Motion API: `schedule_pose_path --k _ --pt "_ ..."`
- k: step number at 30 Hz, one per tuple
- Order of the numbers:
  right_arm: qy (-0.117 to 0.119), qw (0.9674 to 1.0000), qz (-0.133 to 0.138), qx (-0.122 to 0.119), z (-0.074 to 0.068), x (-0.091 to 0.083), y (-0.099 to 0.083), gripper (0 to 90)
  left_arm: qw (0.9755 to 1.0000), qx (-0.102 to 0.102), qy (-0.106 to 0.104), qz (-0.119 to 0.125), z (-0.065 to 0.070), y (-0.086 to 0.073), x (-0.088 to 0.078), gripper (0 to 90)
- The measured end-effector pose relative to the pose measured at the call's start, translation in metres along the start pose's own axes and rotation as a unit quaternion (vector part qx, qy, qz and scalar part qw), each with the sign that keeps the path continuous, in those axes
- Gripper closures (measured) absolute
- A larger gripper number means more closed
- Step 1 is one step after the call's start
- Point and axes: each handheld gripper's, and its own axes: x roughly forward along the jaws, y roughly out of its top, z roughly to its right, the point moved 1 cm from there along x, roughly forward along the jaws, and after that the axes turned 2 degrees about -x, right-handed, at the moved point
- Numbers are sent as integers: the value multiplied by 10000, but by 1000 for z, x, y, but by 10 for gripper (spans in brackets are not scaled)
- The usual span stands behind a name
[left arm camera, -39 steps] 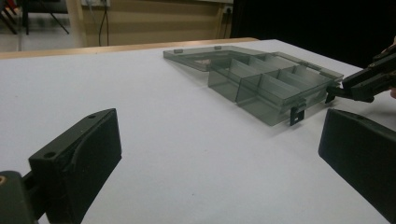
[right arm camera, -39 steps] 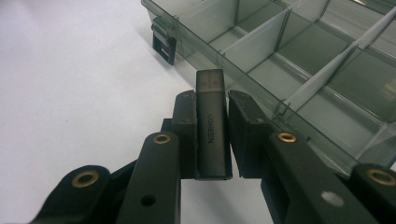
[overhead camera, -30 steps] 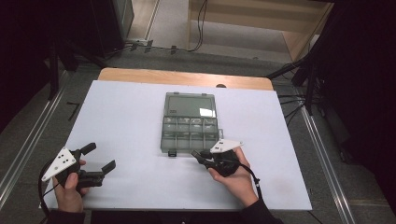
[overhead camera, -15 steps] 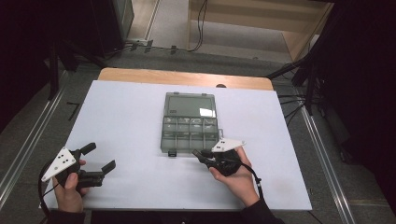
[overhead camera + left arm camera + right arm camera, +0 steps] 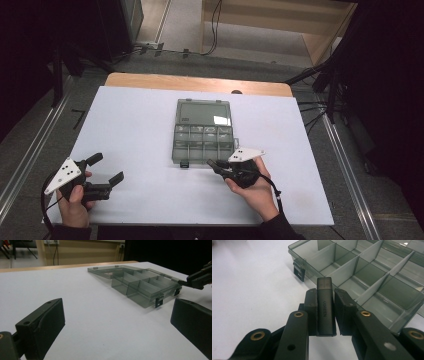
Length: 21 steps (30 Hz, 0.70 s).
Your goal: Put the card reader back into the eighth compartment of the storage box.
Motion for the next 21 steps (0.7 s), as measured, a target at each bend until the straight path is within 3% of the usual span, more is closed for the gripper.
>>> schedule_pose_path --k 21 --pt "-25 9999 97 39 3 -8 3 720 10000 18 -1 -7 0 0 0 0"
